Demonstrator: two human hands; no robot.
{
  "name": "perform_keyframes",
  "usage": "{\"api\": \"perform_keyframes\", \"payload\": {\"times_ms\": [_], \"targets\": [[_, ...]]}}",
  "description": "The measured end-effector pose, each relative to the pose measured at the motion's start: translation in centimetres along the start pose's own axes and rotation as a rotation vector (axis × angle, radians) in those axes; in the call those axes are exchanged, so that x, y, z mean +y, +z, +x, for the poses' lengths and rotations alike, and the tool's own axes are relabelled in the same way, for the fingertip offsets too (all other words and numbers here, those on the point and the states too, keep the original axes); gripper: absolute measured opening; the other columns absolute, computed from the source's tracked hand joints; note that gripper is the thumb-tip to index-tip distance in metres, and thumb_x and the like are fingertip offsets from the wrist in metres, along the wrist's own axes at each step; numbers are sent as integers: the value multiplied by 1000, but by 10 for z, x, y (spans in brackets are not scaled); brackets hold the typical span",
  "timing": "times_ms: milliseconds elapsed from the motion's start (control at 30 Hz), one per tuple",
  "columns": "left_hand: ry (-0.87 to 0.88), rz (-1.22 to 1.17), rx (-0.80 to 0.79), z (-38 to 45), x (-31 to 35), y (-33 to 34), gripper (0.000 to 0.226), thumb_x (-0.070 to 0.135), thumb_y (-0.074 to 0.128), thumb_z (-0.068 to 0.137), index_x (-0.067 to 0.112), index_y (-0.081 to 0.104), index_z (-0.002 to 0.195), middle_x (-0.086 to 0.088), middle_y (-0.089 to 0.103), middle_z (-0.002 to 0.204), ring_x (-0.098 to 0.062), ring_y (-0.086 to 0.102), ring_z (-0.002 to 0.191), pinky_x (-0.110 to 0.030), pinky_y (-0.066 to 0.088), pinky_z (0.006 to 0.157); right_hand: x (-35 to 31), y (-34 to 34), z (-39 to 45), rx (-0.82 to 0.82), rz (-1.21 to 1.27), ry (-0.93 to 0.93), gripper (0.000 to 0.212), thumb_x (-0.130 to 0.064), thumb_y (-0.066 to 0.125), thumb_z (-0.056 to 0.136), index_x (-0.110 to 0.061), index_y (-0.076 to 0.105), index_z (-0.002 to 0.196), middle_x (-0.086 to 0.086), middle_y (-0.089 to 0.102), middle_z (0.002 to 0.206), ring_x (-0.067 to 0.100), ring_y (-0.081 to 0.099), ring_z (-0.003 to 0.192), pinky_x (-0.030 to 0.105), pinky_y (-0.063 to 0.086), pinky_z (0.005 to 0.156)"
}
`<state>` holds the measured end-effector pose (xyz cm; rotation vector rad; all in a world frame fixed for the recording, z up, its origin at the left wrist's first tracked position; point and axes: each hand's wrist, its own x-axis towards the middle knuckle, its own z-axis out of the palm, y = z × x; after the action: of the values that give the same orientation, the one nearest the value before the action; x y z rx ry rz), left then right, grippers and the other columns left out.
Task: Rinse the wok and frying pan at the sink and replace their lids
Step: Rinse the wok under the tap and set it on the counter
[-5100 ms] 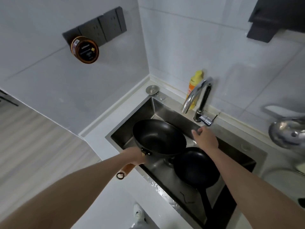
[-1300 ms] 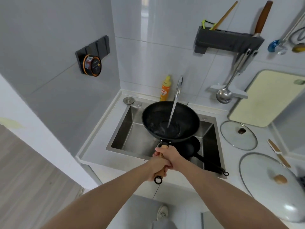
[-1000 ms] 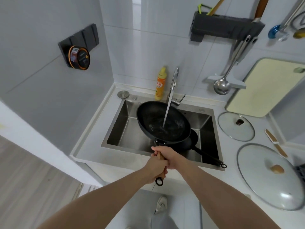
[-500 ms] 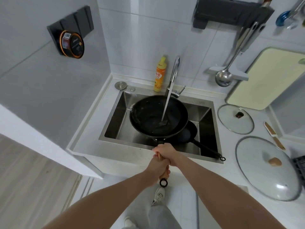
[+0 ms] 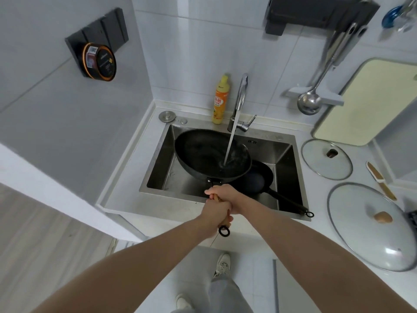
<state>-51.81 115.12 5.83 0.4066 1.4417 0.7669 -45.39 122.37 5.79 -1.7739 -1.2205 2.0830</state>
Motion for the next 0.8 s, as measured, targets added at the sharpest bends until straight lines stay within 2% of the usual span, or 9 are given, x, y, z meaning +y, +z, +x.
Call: {"api": "perform_keyframes", "payload": {"times_ms": [67, 167, 233, 333, 467, 600, 700, 767, 800], "targets": [[-38, -60, -38, -2, 4, -4, 15, 0, 51, 79, 5, 49, 93, -10, 50, 74, -15, 52, 55, -22, 42, 42, -4, 2, -1, 36, -34, 17, 31, -13, 68, 90, -12, 56, 62, 3, 54, 59, 13, 53, 55, 28, 48, 63], [-46, -80, -106, -5, 2, -6, 8, 0, 52, 83, 7, 49, 84, -7, 49, 69, -12, 50, 51, -22, 42, 44, -1, 0, -1, 95, -79, 3, 30, -10, 66, 89, -10, 55, 61, 2, 54, 57, 11, 51, 51, 26, 46, 59], [-9, -39, -129, -5, -5, -4, 8, 0, 52, 83, 5, 50, 89, -7, 50, 68, -13, 51, 49, -24, 43, 44, 6, -2, 1, 132, -85, -23, 29, -10, 66, 90, -9, 56, 62, 2, 55, 58, 11, 50, 52, 25, 46, 58], [68, 72, -104, -2, -13, 1, 23, 2, 52, 84, -3, 52, 107, -8, 54, 69, -15, 56, 48, -27, 47, 46, 16, -7, 4, 171, -69, -61, 33, -18, 69, 90, -10, 54, 63, 2, 54, 57, 11, 53, 52, 23, 47, 56], [128, 183, -50, -2, -17, 4, 29, 4, 52, 87, -5, 50, 114, -9, 58, 73, -15, 61, 50, -28, 51, 50, 21, -10, 5, 117, 38, -80, 31, -25, 77, 86, -10, 58, 68, 11, 63, 70, 18, 69, 65, 32, 59, 73], [167, 215, -9, -5, -12, 6, 27, 2, 51, 87, 0, 49, 113, -12, 57, 80, -15, 61, 48, -25, 50, 45, 14, -10, 1, 39, 106, -68, 23, -21, 76, 87, -8, 60, 79, 8, 66, 70, 21, 71, 77, 37, 60, 81], [140, 198, 19, -4, -1, 5, 24, 3, 52, 85, 1, 50, 109, -12, 57, 79, -17, 61, 51, -26, 49, 46, 6, -11, 3, 19, 85, -37, 27, -15, 73, 88, -9, 57, 67, 7, 63, 69, 21, 71, 81, 38, 58, 86], [80, 160, 17, -2, 6, 4, 31, 5, 54, 82, -1, 51, 112, -11, 58, 76, -18, 63, 54, -26, 48, 47, 2, -9, 5, 21, 56, -2, 31, -16, 72, 88, -12, 59, 61, 6, 61, 68, 23, 67, 85, 41, 54, 93], [50, 140, 4, -1, 8, 2, 31, 6, 55, 82, -1, 52, 112, -10, 58, 75, -18, 62, 56, -26, 48, 48, 1, -8, 6, 27, 43, 16, 30, -16, 72, 88, -13, 60, 60, 5, 60, 66, 23, 65, 84, 40, 54, 90]]}}
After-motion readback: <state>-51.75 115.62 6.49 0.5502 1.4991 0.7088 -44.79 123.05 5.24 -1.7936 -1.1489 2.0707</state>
